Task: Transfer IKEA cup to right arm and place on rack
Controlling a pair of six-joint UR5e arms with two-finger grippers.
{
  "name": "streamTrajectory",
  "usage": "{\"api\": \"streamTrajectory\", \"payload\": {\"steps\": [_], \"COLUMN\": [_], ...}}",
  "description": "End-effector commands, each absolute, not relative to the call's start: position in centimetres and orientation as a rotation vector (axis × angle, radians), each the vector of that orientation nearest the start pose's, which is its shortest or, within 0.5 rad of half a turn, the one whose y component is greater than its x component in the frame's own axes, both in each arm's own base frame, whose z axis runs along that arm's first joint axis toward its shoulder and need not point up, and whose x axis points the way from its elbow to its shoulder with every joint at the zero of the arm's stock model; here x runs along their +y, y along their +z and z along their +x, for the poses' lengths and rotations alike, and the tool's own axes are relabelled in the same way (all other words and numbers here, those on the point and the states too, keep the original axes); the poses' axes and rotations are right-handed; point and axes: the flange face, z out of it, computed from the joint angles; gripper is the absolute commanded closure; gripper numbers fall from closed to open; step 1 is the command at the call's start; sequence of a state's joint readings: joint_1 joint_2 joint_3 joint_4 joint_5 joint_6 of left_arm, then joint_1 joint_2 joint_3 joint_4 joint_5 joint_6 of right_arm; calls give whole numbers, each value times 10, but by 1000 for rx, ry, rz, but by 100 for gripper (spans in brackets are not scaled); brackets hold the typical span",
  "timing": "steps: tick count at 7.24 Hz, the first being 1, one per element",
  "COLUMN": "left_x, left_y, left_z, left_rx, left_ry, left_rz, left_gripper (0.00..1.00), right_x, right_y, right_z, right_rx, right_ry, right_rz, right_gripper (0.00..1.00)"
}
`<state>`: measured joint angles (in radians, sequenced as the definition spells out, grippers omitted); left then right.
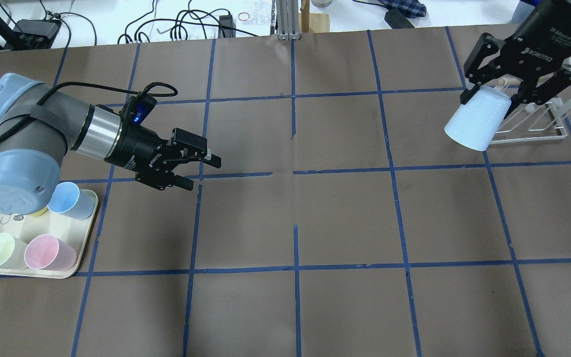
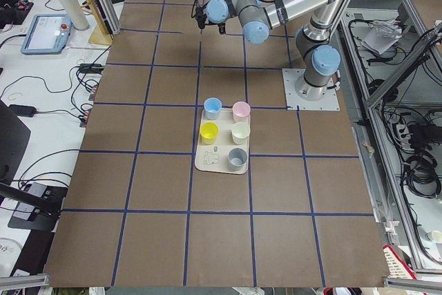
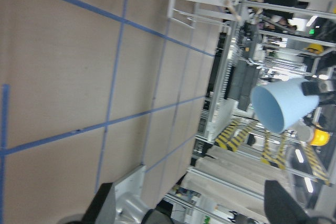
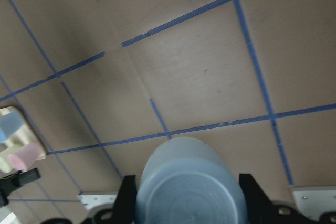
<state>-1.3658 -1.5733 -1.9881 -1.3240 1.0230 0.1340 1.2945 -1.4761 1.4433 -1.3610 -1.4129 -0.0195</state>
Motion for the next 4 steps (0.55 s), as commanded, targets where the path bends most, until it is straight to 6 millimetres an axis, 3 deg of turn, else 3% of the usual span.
{"api": "streamTrajectory", "payload": {"steps": [1,2,3,4], "left_x": [-511,-529,-525,-517], "left_y": [371,403,429,444], "left_z": [-82,-95,-117,-135], "left_rx": [-3013,-3205,-3237,-3221], "left_ry": [13,23,2,17], "left_rz": [29,-64,-67,-10], "left_gripper": [0,0,0,0], "right_x": [-545,-553,-555,-557], "right_y": [483,472,463,454], "right_z": [-26,-52,-75,-84], "right_rx": [3153,3189,3193,3209], "right_ry": [83,-3,-76,-127], "right_rz": [296,344,392,367], "right_gripper": [100,100,100,100]}}
